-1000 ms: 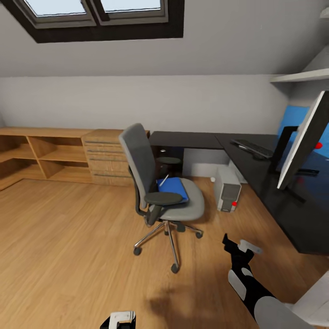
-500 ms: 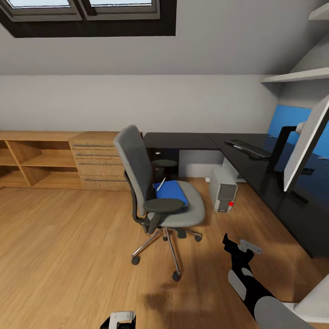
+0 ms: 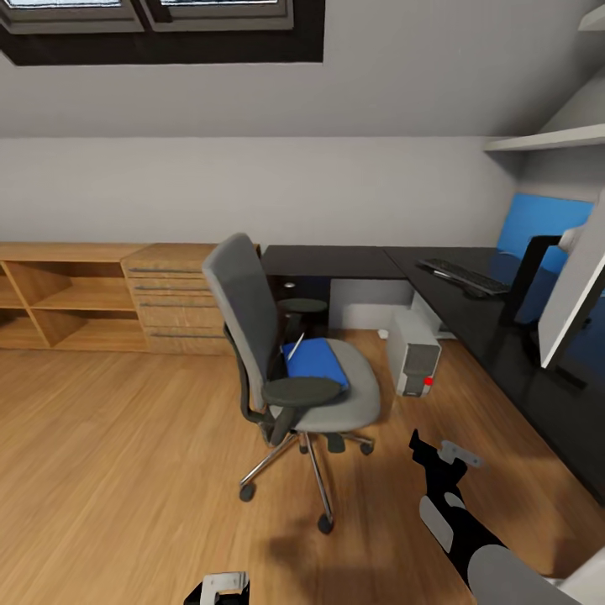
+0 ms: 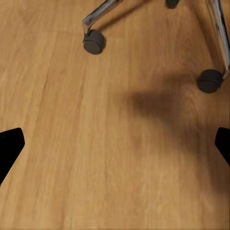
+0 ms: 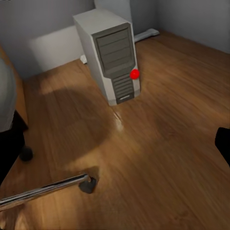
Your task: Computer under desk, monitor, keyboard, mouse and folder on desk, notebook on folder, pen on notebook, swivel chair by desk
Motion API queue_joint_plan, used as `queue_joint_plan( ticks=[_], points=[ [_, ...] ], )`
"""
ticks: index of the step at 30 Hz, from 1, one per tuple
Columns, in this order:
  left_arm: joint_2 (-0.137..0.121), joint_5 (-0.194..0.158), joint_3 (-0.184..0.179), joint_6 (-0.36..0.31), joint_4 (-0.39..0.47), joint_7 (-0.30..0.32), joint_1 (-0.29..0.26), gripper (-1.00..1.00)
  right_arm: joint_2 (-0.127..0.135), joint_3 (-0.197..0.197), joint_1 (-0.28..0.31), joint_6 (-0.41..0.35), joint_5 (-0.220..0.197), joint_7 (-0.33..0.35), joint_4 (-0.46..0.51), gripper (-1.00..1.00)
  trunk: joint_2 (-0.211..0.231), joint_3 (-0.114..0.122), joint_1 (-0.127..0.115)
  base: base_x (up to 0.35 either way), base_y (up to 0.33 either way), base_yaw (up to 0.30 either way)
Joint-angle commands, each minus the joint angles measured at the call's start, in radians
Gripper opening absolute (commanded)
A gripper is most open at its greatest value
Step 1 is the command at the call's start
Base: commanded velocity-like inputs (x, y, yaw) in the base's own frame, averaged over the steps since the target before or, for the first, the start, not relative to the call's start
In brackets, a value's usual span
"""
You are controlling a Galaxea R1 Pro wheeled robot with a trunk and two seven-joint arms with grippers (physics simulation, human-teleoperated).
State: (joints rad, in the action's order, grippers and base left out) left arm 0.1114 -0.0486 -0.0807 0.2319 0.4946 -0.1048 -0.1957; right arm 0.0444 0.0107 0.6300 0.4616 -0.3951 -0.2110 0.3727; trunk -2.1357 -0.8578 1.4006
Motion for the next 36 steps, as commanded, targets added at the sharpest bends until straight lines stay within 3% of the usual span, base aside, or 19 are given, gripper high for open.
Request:
queue_joint_plan(
  ticks=[1,11,26,32,36],
  points=[
    [-0.001,-0.005,-0.009,0.004,-0.001,-0.009,-0.001,1.00,0.001,0.001,0.001,0.003,-0.002,-0.001,0.000,1.00,0.000,-0.001,0.000,0.170,0.000,0.000],
    [-0.002,-0.004,-0.009,0.004,-0.013,-0.009,-0.001,1.00,0.008,0.002,0.001,0.003,-0.001,0.001,-0.005,1.00,0.000,-0.001,0.000,0.174,0.000,0.000],
    [-0.002,-0.005,-0.010,0.004,-0.016,-0.009,-0.001,1.00,0.039,-0.018,0.001,-0.011,-0.005,0.013,0.001,1.00,0.000,-0.001,0.000,0.055,0.000,0.000],
    [-0.002,-0.004,-0.010,0.004,-0.033,-0.009,-0.001,1.00,0.049,-0.057,0.001,-0.089,-0.005,0.058,0.019,1.00,0.000,-0.001,0.000,0.007,0.000,0.000],
    [-0.002,-0.004,-0.010,0.004,-0.039,-0.009,-0.001,1.00,0.053,-0.099,0.001,-0.188,-0.005,0.102,0.065,1.00,0.000,-0.001,0.000,0.002,0.000,0.000]
  ],
)
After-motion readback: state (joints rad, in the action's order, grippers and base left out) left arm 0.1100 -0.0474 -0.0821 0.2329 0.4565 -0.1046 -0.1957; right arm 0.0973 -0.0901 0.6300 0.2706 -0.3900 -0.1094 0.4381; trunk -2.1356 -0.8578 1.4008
